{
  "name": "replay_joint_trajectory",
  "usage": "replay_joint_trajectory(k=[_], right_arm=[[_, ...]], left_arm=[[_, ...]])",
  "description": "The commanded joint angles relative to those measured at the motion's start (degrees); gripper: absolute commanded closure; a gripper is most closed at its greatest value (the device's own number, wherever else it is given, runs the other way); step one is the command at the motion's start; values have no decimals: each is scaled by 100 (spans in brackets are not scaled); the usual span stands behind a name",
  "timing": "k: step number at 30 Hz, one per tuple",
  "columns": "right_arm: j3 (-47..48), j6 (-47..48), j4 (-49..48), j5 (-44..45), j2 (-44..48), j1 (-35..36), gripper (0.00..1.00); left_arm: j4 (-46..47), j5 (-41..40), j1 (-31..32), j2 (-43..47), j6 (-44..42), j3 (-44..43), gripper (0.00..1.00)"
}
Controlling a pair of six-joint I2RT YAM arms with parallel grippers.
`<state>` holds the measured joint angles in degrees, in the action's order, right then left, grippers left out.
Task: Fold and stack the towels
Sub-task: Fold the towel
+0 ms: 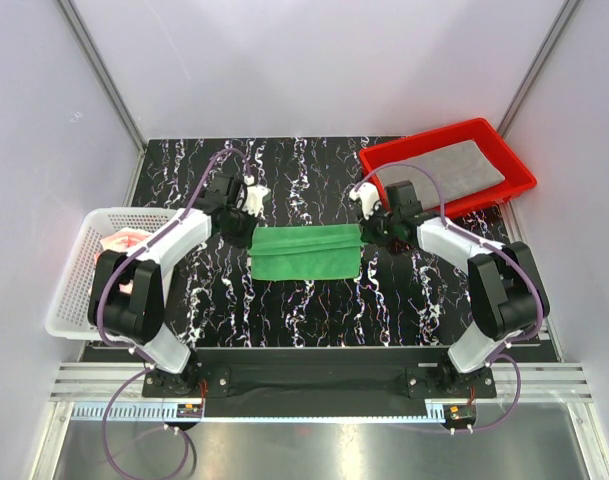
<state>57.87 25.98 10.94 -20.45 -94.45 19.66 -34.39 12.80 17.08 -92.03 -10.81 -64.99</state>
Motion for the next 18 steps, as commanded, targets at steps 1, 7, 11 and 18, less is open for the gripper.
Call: replay_joint_trajectory(k=[1,7,11,18], right_arm=[[-205,-233,-127,102,296,108,100],[-390,-488,-180,76,410,231,100],[-636,-541,-241,199,533,310,100],[-654,-673,110,374,595,574,100]], left_arm=[[99,-277,58,396,131,162,100],[152,-454,67,747,255,408,100],[249,-480,76,818,360,558,100],[117,-761,199,756,614,593,97]])
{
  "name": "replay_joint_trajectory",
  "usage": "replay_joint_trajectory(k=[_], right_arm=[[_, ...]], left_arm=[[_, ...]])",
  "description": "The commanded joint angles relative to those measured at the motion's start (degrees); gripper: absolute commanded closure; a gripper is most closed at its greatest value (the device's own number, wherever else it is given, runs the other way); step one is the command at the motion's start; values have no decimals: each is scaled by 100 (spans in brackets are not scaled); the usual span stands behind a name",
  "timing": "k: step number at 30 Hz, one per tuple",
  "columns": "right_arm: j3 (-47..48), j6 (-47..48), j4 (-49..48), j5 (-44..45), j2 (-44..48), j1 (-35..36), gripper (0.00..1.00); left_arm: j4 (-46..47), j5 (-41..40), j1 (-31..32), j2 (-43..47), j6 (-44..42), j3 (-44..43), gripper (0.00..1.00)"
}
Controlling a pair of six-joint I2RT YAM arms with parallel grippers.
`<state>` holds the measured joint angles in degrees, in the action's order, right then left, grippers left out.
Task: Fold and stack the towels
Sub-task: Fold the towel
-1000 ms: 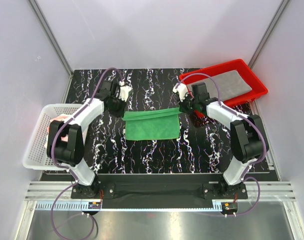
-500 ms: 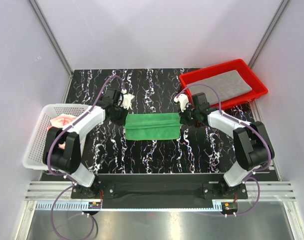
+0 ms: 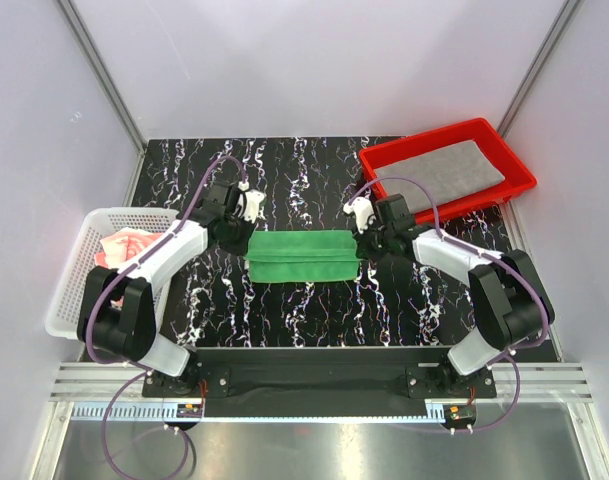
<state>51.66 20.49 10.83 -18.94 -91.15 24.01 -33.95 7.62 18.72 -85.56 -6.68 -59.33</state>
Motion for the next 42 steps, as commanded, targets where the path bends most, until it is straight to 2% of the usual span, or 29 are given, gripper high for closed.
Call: replay_joint_trajectory(k=[1,5,10,13,14,17,19,20,21,23,24,28,34,37,42], right_arm=[[-59,-133,138,250,274,156,100],[-86,-107,375,470,247,209,96],[327,-282,1209,567,387,271,69],[389,-318,1571,496,887,297,60],[406,-344,1650,557,967,289,59],[607,-598,2019,444,1021,297,59],[870,-1247,2037,513,846,297,59],[985,-1554,2037,740,758,297,59],[1091,-2270,2055,890,661,297,59],[1214,-2872,2011,1268,416,297,58],[1215,-3406,1898,1313,353,297,57],[1119,-4350,1476,1156,63,297,54],[1267,-4431,1378,1498,-709,288,54],[1119,-4413,1352,1551,-790,271,53],[732,-4510,1071,1323,-816,245,52]], left_arm=[[73,-165,44,110,184,53,96],[-93,-487,237,153,281,150,91],[-603,-1402,308,460,650,36,68],[-832,-1763,308,812,957,-122,63],[-849,-2086,316,874,1036,-157,60],[-1200,-2134,316,804,1755,-561,60],[-1000,-1853,316,812,2169,-353,60],[-842,-1643,316,830,2319,-238,60],[-467,-1484,308,839,2581,-115,58],[-113,-958,282,804,2767,288,58],[167,-859,255,769,2995,421,57],[784,-288,167,611,3357,844,57],[1137,-128,-35,233,3595,1002,57],[1137,-278,-26,119,3533,1055,57],[1593,-15,-18,31,3630,1380,58]])
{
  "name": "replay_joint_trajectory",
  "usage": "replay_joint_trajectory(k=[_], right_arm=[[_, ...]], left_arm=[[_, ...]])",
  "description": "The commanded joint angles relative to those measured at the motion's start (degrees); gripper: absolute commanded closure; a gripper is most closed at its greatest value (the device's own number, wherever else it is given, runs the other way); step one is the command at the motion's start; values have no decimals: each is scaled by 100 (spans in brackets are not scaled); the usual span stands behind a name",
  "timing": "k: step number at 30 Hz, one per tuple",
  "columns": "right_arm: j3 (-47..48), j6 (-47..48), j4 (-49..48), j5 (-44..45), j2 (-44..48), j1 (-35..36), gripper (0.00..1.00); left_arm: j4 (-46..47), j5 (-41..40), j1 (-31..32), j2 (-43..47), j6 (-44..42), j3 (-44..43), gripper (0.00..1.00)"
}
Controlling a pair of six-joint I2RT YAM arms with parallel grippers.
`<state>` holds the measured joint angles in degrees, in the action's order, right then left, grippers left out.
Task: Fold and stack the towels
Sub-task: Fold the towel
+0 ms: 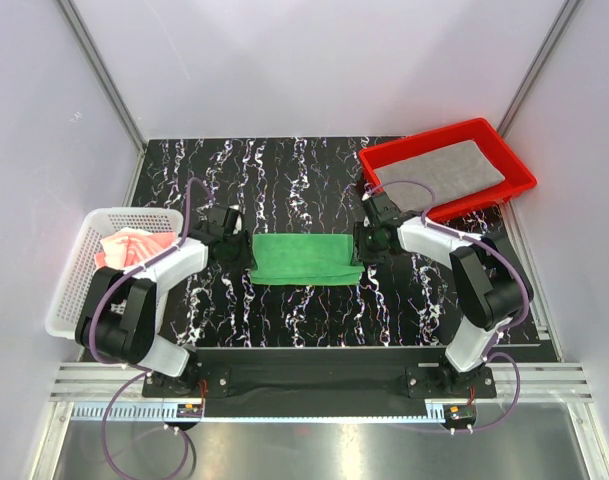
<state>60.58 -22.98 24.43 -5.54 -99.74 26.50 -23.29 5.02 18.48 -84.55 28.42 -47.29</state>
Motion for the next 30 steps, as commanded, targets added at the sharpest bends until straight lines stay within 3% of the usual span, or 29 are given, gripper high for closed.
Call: replay_joint_trajectory(k=[1,9,16,20,23,28,30], right_arm=[[-265,-154,-324,-26,51,-22,52],[-398,-189,-334,-219,245,-136,54],[-467,-277,-157,-544,692,-242,48],[-591,-347,-218,-606,755,-242,48],[-696,-426,-341,-720,702,-242,53],[-924,-514,-588,-755,579,-242,58],[-986,-541,-658,-755,596,-233,68]], left_arm=[[501,193,6,-79,119,185,59],[255,-97,6,-96,58,62,77],[167,-115,-2,-88,119,27,78],[176,-106,7,-87,155,62,87],[149,-158,15,-123,155,62,95],[140,-159,15,-123,207,97,98],[149,-150,7,-114,268,123,98]])
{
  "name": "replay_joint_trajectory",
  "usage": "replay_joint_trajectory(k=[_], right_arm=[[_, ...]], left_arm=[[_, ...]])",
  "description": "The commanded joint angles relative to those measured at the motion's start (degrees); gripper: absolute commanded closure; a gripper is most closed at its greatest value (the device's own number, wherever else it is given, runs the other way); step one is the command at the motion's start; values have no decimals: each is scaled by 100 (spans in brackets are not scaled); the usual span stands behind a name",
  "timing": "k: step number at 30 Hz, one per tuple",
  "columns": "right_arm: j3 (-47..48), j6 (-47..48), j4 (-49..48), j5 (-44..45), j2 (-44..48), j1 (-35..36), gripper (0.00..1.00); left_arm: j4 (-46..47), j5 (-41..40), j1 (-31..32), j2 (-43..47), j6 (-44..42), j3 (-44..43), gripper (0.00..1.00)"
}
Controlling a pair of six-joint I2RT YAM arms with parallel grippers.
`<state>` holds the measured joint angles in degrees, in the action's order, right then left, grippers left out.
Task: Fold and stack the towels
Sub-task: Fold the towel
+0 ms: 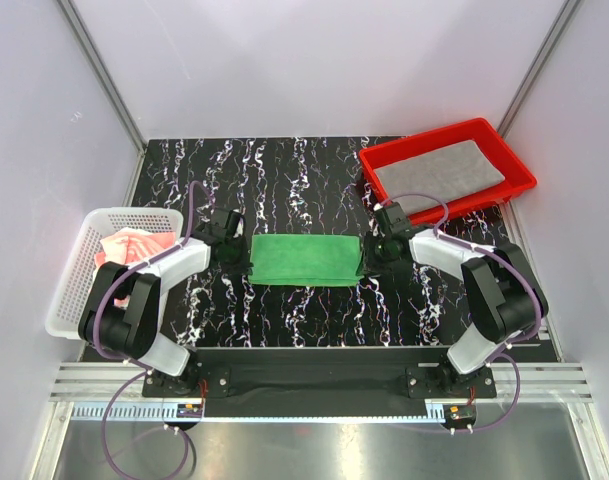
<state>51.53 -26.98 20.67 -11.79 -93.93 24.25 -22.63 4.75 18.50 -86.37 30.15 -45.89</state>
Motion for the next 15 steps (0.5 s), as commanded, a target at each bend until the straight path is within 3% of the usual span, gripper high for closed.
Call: replay_joint_trajectory(k=[1,5,9,13,15], right_arm=[[-134,-158,-291,-130,59,-17,72],[-283,-158,-370,-86,199,-26,84],[-336,-176,-440,-165,235,-17,87],[-345,-281,-432,-289,270,-8,71],[-389,-273,-414,-271,314,-8,70]], left_arm=[[75,-124,13,67,114,-17,97],[-21,-89,4,111,158,-60,81],[-101,-27,4,181,184,-157,78],[-136,105,4,182,175,-175,77],[-171,105,4,182,149,-157,76]])
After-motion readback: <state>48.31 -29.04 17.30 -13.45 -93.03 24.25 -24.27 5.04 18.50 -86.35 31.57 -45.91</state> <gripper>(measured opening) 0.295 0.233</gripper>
